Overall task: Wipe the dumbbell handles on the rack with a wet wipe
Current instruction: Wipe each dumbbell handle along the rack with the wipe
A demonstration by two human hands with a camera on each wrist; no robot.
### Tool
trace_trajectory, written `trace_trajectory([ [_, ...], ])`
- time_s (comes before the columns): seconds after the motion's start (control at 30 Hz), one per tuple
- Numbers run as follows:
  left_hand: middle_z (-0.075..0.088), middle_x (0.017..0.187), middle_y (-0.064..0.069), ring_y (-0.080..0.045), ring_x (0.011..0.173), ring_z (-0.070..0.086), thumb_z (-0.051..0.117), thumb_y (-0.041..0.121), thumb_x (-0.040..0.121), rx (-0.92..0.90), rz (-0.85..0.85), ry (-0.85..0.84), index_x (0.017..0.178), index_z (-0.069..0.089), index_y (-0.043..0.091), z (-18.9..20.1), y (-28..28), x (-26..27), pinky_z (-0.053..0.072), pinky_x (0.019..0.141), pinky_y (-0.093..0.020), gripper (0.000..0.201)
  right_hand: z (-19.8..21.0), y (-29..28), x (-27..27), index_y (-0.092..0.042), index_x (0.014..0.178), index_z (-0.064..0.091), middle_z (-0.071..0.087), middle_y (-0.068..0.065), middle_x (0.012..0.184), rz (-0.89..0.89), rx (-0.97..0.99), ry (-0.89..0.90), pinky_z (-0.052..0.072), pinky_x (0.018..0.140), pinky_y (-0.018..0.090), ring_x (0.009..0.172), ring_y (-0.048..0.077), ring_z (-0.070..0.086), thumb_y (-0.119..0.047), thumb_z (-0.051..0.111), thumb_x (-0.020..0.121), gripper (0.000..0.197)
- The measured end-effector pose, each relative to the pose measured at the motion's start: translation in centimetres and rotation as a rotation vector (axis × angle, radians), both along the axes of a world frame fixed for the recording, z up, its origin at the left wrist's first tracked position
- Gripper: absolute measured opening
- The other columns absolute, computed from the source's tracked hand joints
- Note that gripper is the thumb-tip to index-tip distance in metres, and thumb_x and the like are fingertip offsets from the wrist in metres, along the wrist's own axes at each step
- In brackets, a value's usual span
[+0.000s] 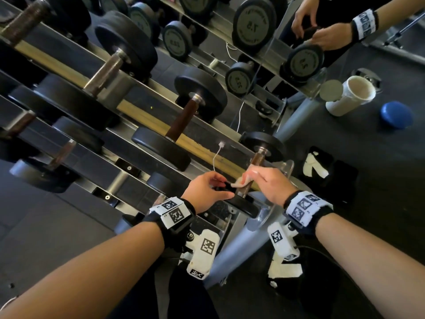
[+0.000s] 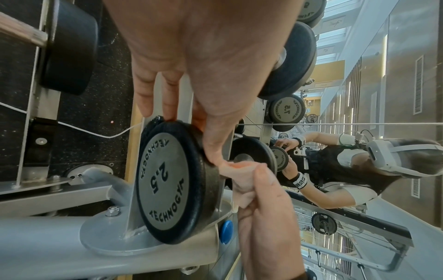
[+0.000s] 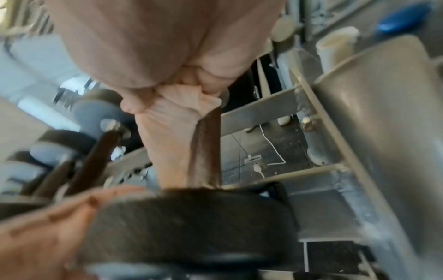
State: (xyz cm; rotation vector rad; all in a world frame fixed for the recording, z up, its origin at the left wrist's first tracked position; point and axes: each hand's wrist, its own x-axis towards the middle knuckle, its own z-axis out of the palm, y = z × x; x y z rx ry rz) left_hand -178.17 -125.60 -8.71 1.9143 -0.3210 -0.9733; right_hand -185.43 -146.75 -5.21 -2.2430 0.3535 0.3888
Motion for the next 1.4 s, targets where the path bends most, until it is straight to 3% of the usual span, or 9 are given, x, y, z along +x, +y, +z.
trace_trajectory([
  [0.13, 0.068, 0.096, 0.019, 0.007, 0.091, 0.061, 0.083, 0.036, 0.074, 0.009, 0.024, -0.010, 0.103, 0.066, 0.032, -0.3, -0.1, 0.0, 0.040, 0.072, -0.014, 0.034, 0.8, -0.9, 1.3, -0.023, 0.095, 0.066, 0.068, -0.004, 0.098, -0.338, 0.004, -0.252, 0.050, 0.082, 0.017, 0.095, -0.003, 0.063, -0.032, 0.040, 0.104, 0.029],
  [0.27, 0.068, 0.097, 0.019, 0.003, 0.092, 0.062, 0.082, 0.036, 0.075, 0.015, 0.026, 0.004, 0.102, 0.066, 0.033, -0.6, -0.2, 0.0, 0.042, 0.074, -0.016, 0.032, 1.5, -1.1, 1.8, -0.023, 0.116, 0.064, 0.067, -0.004, 0.114, -0.058, -0.171, -0.568, 0.046, 0.096, 0.013, 0.111, -0.010, 0.056, -0.022, 0.039, 0.103, 0.028],
  [0.4, 0.068, 0.098, 0.018, 0.001, 0.093, 0.062, 0.082, 0.037, 0.076, 0.016, 0.021, -0.002, 0.104, 0.065, 0.033, -0.6, -0.2, -0.1, 0.046, 0.080, -0.021, 0.033, 0.2, -1.4, 0.6, -0.015, 0.145, 0.047, 0.042, 0.004, 0.154, 0.471, -0.483, -0.132, 0.024, 0.120, 0.031, 0.147, 0.017, 0.029, 0.000, 0.041, 0.096, 0.052],
  [0.57, 0.068, 0.101, 0.016, -0.001, 0.097, 0.062, 0.081, 0.035, 0.076, 0.014, -0.001, -0.005, 0.107, 0.065, 0.031, -0.3, -0.2, -0.1, 0.048, 0.089, -0.026, 0.035, -0.4, -0.2, -3.1, -0.027, 0.152, 0.031, 0.029, -0.002, 0.160, 0.456, -0.385, -0.062, 0.020, 0.122, 0.031, 0.147, 0.007, 0.022, 0.005, 0.040, 0.094, 0.067],
  [0.77, 0.070, 0.100, 0.014, -0.003, 0.096, 0.064, 0.083, 0.033, 0.075, 0.020, 0.015, 0.006, 0.104, 0.066, 0.028, 0.1, -0.1, 0.1, 0.051, 0.090, -0.028, 0.034, 0.3, 0.7, -5.4, -0.039, 0.106, 0.071, 0.071, -0.015, 0.099, -0.098, 0.082, -0.030, 0.050, 0.081, 0.026, 0.092, -0.005, 0.063, -0.033, 0.043, 0.101, 0.029],
  [1.0, 0.067, 0.100, 0.014, 0.000, 0.092, 0.062, 0.081, 0.034, 0.078, 0.034, 0.006, -0.024, 0.107, 0.065, 0.027, 0.7, -0.2, -0.2, 0.048, 0.079, -0.019, 0.034, -1.1, -0.5, -3.4, -0.041, 0.106, 0.072, 0.070, -0.005, 0.103, -1.039, 0.299, -0.240, 0.055, 0.076, 0.030, 0.097, 0.015, 0.066, -0.051, 0.052, 0.090, 0.027],
  [1.17, 0.069, 0.104, 0.010, -0.005, 0.097, 0.064, 0.082, 0.034, 0.077, 0.026, 0.019, -0.028, 0.108, 0.067, 0.025, 0.7, -0.1, -0.1, 0.051, 0.086, -0.025, 0.036, -2.3, 1.9, -1.4, -0.055, 0.097, 0.072, 0.074, -0.014, 0.096, -0.911, 0.486, -0.167, 0.050, 0.078, 0.025, 0.086, 0.001, 0.069, -0.051, 0.060, 0.087, 0.015],
  [1.3, 0.069, 0.105, 0.009, -0.007, 0.095, 0.064, 0.081, 0.032, 0.078, 0.017, 0.010, -0.015, 0.110, 0.066, 0.024, 0.6, -0.1, -0.1, 0.054, 0.090, -0.032, 0.036, -2.9, 3.3, -3.4, -0.056, 0.101, 0.067, 0.067, -0.036, 0.099, -0.684, 0.401, -0.156, 0.043, 0.080, 0.003, 0.095, -0.017, 0.060, -0.033, 0.050, 0.102, 0.029],
  [1.4, 0.070, 0.105, 0.009, -0.006, 0.095, 0.065, 0.082, 0.031, 0.078, 0.005, 0.012, -0.006, 0.109, 0.067, 0.024, 0.5, 0.0, 0.0, 0.055, 0.090, -0.033, 0.036, -3.2, 3.4, -5.4, -0.047, 0.111, 0.066, 0.067, -0.023, 0.116, -0.543, 0.363, -0.092, 0.042, 0.099, 0.016, 0.113, -0.007, 0.058, -0.030, 0.050, 0.102, 0.025],
])
